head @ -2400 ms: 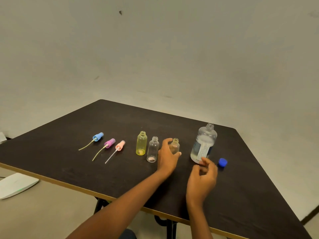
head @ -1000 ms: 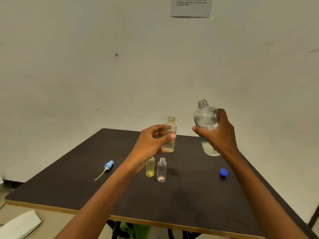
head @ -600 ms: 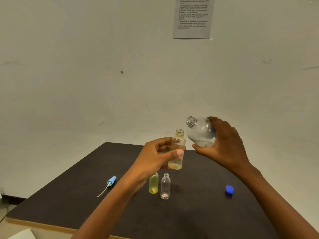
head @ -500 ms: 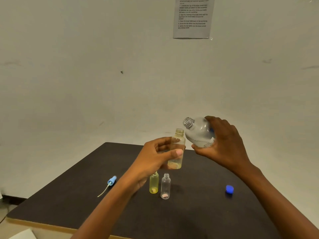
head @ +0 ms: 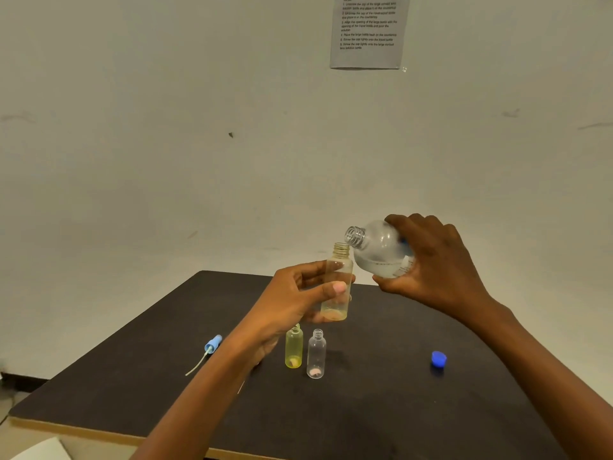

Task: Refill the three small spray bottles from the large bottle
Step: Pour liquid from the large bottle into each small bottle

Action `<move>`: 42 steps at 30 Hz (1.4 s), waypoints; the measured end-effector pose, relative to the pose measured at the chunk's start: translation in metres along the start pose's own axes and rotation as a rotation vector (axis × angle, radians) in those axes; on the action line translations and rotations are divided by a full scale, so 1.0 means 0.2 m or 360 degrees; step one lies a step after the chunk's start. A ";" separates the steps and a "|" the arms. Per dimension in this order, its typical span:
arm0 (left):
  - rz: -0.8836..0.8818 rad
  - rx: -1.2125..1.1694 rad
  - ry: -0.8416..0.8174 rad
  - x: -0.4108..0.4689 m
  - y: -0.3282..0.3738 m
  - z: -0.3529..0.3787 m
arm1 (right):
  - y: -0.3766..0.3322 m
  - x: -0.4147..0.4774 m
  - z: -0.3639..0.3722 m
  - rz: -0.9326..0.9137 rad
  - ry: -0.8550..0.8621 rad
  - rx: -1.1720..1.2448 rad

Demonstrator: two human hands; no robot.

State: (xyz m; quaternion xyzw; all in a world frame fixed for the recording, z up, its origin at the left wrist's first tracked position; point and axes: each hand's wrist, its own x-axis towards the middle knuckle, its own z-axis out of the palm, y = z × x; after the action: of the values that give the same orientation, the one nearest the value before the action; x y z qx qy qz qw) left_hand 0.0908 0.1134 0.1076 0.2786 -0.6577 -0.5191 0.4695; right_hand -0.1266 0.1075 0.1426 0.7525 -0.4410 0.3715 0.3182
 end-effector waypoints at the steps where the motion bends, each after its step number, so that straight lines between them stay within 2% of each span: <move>1: -0.0005 -0.0005 -0.0006 0.00 0.00 0.00 | 0.00 0.00 0.00 -0.0001 -0.0017 -0.0002; 17: -0.0030 -0.0037 -0.0006 0.01 -0.01 -0.03 | 0.01 0.06 -0.04 -0.0142 -0.0112 -0.0161; 42: -0.0032 -0.0051 -0.0018 -0.01 -0.01 -0.02 | 0.02 0.10 -0.10 -0.0130 -0.0273 -0.0207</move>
State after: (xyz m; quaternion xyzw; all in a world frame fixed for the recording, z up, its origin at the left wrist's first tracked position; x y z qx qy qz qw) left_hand 0.0946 0.1126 0.1054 0.2746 -0.6491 -0.5359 0.4648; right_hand -0.1284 0.1133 0.1699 0.7767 -0.4586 0.2632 0.3424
